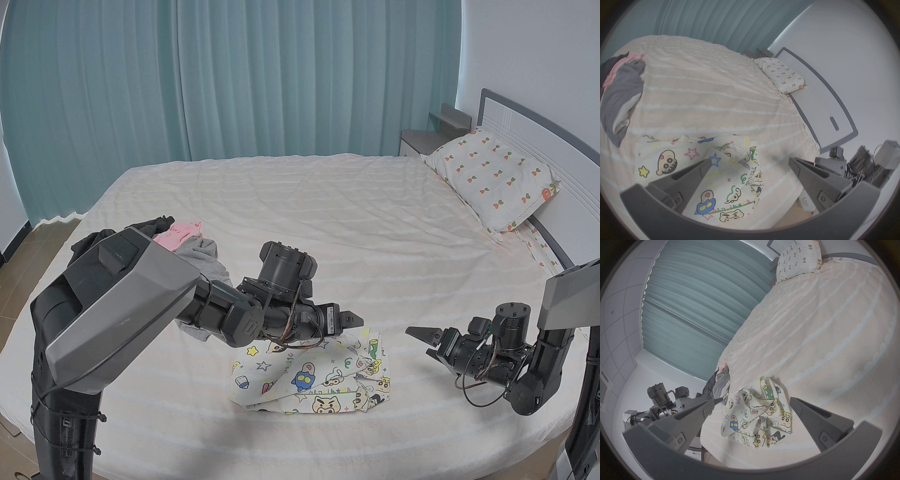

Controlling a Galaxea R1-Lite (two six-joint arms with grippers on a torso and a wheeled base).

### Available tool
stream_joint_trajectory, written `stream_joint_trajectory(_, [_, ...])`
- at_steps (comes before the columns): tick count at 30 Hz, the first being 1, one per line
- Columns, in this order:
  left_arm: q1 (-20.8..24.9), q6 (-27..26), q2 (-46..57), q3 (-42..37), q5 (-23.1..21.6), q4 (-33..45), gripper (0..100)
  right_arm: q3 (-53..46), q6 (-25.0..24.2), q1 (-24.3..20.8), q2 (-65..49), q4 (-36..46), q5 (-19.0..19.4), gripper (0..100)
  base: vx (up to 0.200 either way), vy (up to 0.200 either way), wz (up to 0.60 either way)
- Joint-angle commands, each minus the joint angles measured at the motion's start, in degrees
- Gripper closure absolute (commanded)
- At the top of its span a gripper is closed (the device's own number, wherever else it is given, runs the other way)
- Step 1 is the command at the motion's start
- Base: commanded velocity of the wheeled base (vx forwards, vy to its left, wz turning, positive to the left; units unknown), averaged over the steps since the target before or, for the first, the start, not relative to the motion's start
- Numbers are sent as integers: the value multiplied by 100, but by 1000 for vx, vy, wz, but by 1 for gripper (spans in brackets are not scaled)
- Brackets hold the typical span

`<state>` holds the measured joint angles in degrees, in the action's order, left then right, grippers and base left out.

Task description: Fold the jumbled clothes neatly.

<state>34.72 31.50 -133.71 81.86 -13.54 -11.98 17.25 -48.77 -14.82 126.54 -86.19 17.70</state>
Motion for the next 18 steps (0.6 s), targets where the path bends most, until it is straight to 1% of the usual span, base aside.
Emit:
stream_joint_trajectory(1, [-281,243,407,-197,54,390,0,-11,0,-12,29,-3,5,0,0,0,0])
stream_joint_trajectory(3, [-431,243,565,-337,54,601,0,-20,0,-12,29,-3,-3,0,0,0,0])
stream_joint_trajectory(4, [-624,260,758,-513,18,768,0,-20,0,-12,29,-3,5,0,0,0,0])
stream_joint_trajectory(6, [-914,260,1075,-882,-52,794,0,-20,0,-12,29,-3,5,0,0,0,0])
stream_joint_trajectory(7, [-941,260,1101,-926,-61,794,0,-20,0,-12,29,-3,5,0,0,0,0])
stream_joint_trajectory(8, [-1239,269,1523,-1533,-263,689,0,-20,0,-12,38,-3,5,0,0,0,0])
stream_joint_trajectory(10, [-1477,304,1831,-2025,-403,539,0,-11,0,-12,46,-3,5,0,0,0,0])
stream_joint_trajectory(12, [-1653,453,2085,-2499,-483,284,0,-20,0,-12,73,-3,5,0,0,0,0])
stream_joint_trajectory(15, [-1784,787,2332,-3071,-535,-243,0,-20,0,-12,90,-3,5,0,0,0,0])
stream_joint_trajectory(17, [-1793,867,2463,-3422,-535,-559,0,-20,0,-12,125,-3,-3,0,0,0,0])
stream_joint_trajectory(18, [-1793,867,2463,-3422,-535,-559,0,-20,0,-12,125,-3,-3,0,0,0,0])
